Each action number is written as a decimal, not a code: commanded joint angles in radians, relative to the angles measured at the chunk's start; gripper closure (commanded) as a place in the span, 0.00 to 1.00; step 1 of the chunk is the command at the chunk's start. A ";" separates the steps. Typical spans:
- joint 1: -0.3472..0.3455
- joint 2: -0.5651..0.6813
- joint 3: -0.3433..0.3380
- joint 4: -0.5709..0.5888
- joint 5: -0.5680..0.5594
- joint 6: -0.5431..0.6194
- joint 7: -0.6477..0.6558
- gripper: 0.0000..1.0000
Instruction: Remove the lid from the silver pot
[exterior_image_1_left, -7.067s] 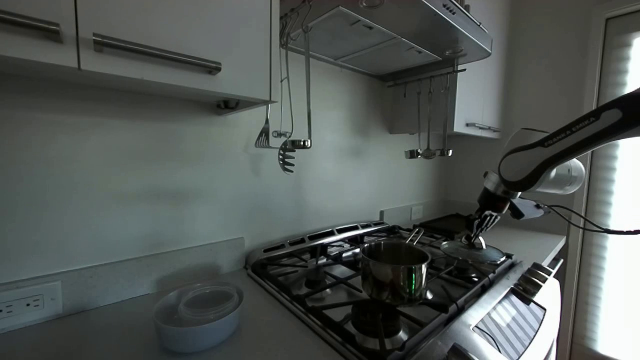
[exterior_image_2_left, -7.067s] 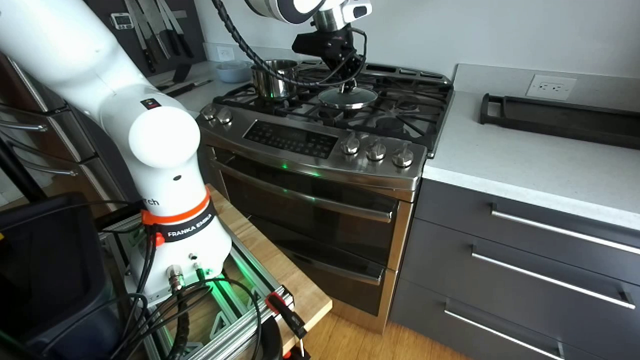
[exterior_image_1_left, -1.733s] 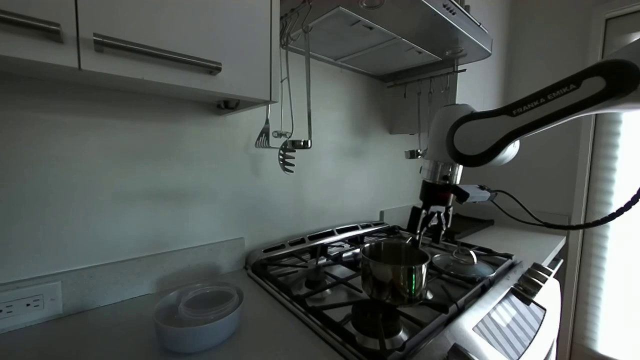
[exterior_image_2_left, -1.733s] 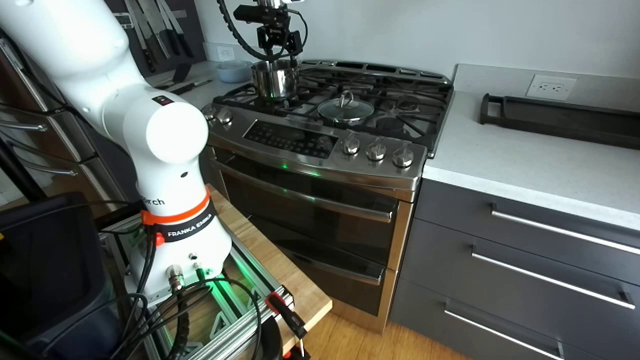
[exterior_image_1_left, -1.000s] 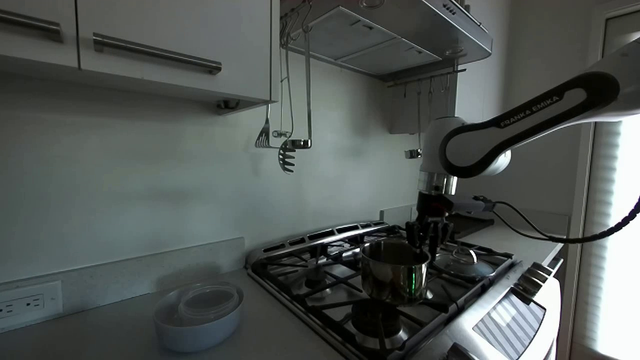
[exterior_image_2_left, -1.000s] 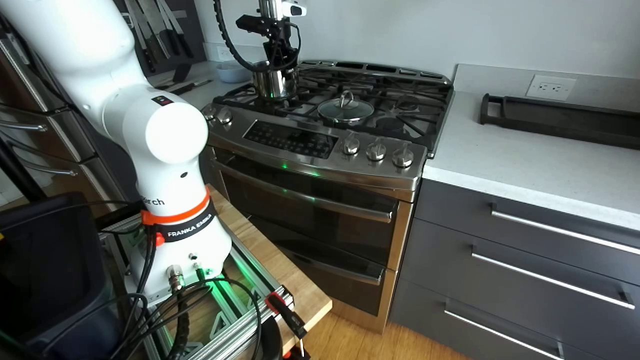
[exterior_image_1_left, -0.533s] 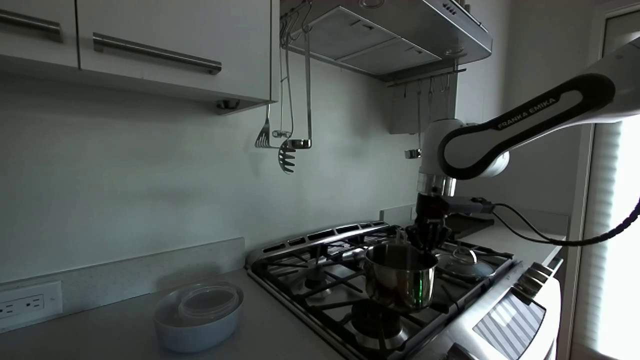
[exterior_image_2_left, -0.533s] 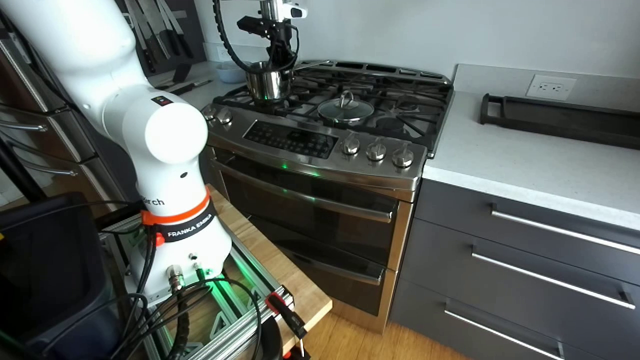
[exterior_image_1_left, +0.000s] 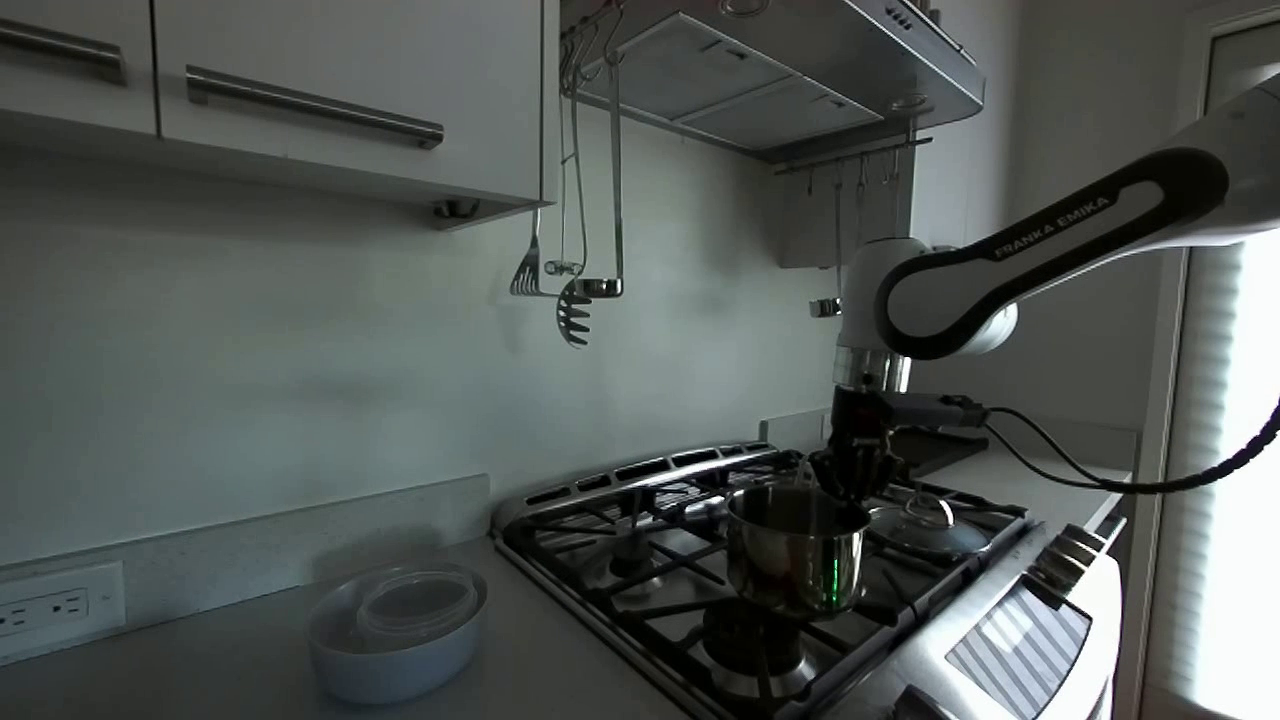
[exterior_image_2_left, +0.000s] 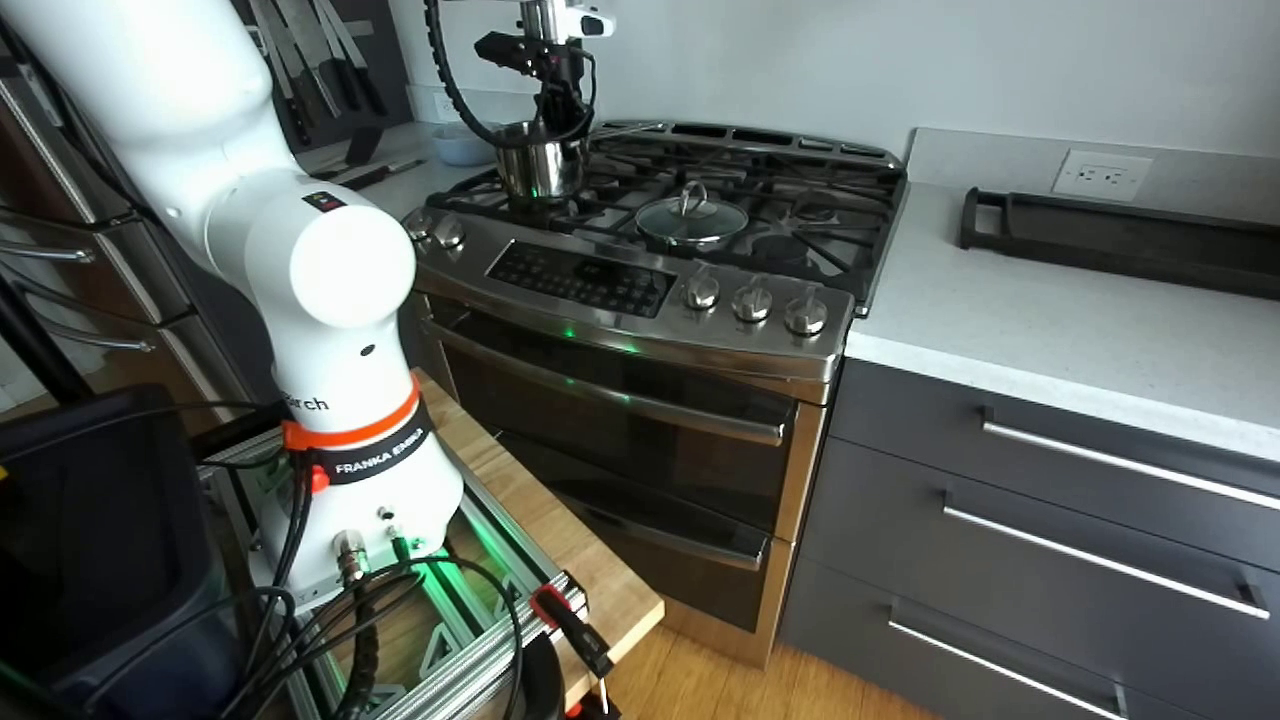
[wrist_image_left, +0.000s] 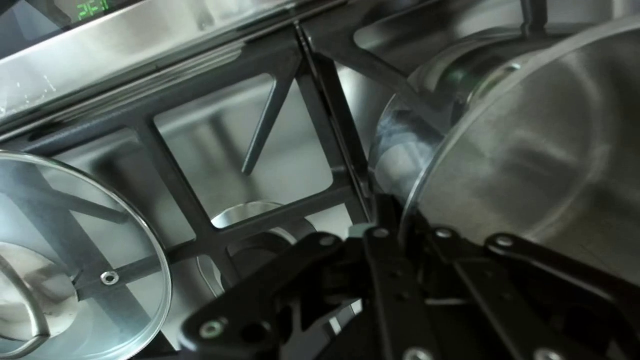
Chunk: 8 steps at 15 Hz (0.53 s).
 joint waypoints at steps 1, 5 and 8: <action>-0.019 0.030 0.013 0.035 -0.029 0.018 0.042 0.98; -0.024 0.073 0.012 0.080 -0.065 0.028 0.055 0.98; -0.023 0.108 0.007 0.119 -0.075 0.031 0.052 0.98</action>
